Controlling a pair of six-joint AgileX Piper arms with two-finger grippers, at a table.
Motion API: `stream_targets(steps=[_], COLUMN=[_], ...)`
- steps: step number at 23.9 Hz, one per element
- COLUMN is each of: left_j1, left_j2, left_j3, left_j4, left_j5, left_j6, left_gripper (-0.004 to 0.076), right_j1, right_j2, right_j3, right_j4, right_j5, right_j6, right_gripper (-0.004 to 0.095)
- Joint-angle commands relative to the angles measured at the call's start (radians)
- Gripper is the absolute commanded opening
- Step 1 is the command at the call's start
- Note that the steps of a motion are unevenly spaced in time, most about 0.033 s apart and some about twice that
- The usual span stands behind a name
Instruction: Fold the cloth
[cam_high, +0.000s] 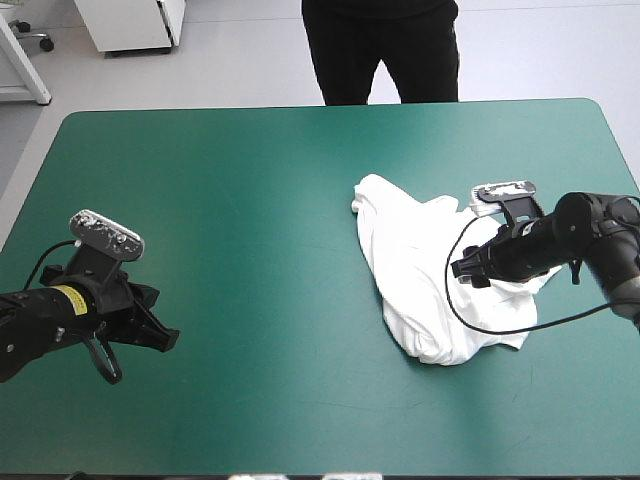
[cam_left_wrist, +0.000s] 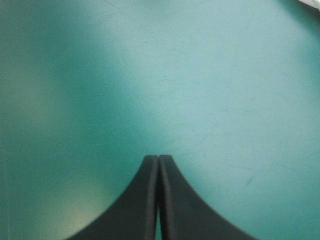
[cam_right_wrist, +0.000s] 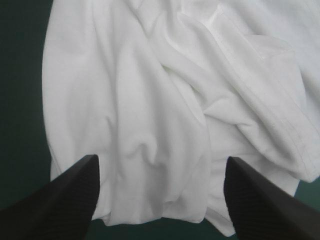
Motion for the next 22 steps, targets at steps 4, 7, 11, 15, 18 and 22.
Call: stream_targets(steps=[4, 7, 11, 15, 18, 22], left_j1=[0.0, 0.0, 0.0, 0.0, 0.0, 0.0], left_j2=[-0.013, -0.013, -0.013, -0.013, -0.013, -0.013], left_j3=[-0.026, -0.026, -0.026, -0.026, -0.026, -0.026], left_j4=[-0.007, -0.007, -0.007, -0.008, -0.008, -0.008], left_j5=[-0.015, -0.019, -0.015, -0.015, -0.015, -0.015], left_j6=[-0.035, -0.059, -0.083, -0.081, -0.081, -0.081], left_gripper=[-0.0009, -0.0009, -0.0009, -0.0009, -0.0009, -0.0009], right_j1=[0.037, 0.124, 0.163, 0.163, 0.163, 0.163], right_j2=[0.069, 0.109, 0.211, 0.276, 0.333, 0.39], right_j3=[-0.031, -0.031, -0.031, -0.031, -0.031, -0.031], right_j4=[-0.03, -0.162, -0.227, -0.215, -0.208, -0.174], right_j5=[-0.109, -0.18, -0.25, -0.258, -0.262, -0.258], right_j6=[-0.011, 0.025, 0.118, 0.118, 0.118, 0.118], right_gripper=[0.0681, 0.0681, 0.0681, 0.0681, 0.0676, 0.0606])
